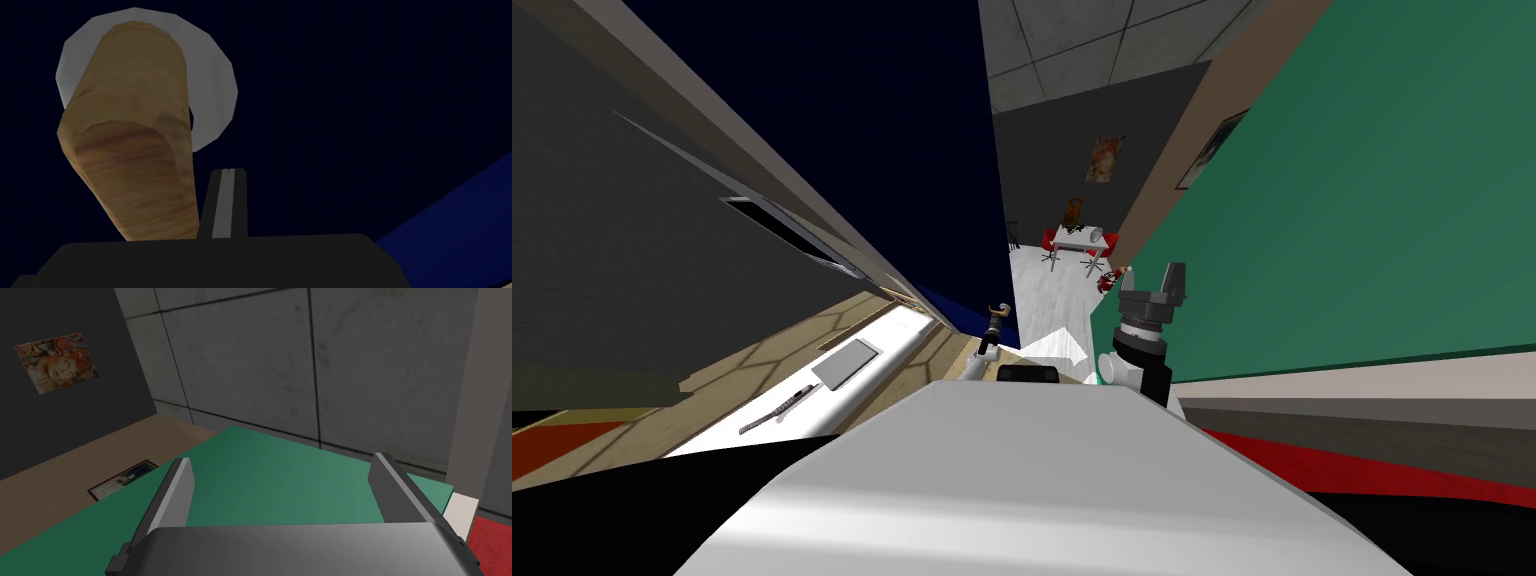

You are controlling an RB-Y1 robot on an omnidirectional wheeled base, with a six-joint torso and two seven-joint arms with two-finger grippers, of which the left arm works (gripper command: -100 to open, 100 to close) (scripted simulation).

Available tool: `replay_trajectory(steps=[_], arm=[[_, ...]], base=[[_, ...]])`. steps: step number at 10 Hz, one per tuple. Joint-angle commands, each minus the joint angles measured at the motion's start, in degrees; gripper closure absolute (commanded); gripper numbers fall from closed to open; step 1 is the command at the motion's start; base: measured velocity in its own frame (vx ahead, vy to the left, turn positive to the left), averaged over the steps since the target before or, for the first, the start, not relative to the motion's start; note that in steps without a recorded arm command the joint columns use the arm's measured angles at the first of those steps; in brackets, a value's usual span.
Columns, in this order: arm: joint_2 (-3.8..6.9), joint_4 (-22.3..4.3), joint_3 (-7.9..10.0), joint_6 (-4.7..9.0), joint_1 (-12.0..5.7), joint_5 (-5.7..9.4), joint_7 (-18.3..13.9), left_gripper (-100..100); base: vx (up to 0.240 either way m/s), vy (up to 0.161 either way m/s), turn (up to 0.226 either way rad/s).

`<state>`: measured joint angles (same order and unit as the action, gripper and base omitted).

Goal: Push the door open

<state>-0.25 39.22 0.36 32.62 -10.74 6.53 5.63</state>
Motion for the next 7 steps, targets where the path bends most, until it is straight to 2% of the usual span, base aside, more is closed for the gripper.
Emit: replay_trajectory(steps=[1,3,6,7], arm=[[1.36,0.3,-1.52,2.15,0.92,-0.54,-0.6,-100],[1.79,0.4,-2.46,3.50,1.50,-0.88,-0.9,-100],[1.96,0.7,-4.05,5.76,2.46,-1.44,-1.5,-100],[1.96,0.7,-4.05,5.76,2.46,-1.44,-1.5,-100]], base=[[-0.082,0.082,-0.134],[-0.128,0.139,-0.124],[-0.112,0.091,-0.063],[-0.065,0.055,-0.039]])
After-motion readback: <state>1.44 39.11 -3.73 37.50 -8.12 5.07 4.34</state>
